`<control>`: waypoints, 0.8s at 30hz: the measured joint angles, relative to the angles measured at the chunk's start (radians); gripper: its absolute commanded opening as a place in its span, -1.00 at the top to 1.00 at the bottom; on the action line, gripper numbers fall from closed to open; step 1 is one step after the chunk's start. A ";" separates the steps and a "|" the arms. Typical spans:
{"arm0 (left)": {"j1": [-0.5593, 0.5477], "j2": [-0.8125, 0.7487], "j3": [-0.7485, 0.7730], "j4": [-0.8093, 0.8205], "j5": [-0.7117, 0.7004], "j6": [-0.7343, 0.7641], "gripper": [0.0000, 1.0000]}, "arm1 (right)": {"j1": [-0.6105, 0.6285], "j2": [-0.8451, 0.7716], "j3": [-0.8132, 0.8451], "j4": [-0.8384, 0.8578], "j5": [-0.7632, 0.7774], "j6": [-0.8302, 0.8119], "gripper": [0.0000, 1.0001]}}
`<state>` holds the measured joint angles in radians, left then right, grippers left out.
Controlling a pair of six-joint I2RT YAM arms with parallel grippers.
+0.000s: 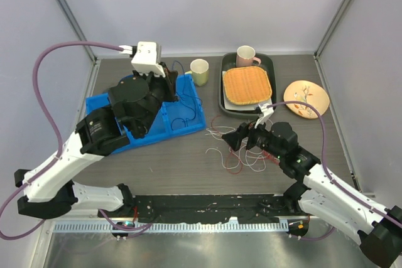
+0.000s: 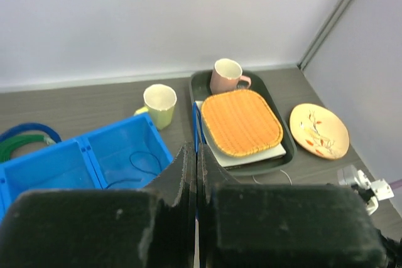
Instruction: Untangle the cables
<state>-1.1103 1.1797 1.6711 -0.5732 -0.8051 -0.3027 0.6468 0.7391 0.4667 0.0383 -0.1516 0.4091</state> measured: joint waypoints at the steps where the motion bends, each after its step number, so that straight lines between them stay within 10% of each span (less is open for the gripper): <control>1: 0.000 -0.003 0.012 0.003 -0.006 0.012 0.99 | 0.002 0.000 -0.001 0.002 -0.004 -0.005 -0.75; 24: 0.047 0.018 0.029 0.177 -0.092 0.206 1.00 | 0.026 -0.021 -0.003 0.001 0.075 -0.031 -0.76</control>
<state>-1.0637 1.1973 1.7000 -0.3965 -0.8970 -0.0967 0.6731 0.7177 0.4633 0.0391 -0.0769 0.3786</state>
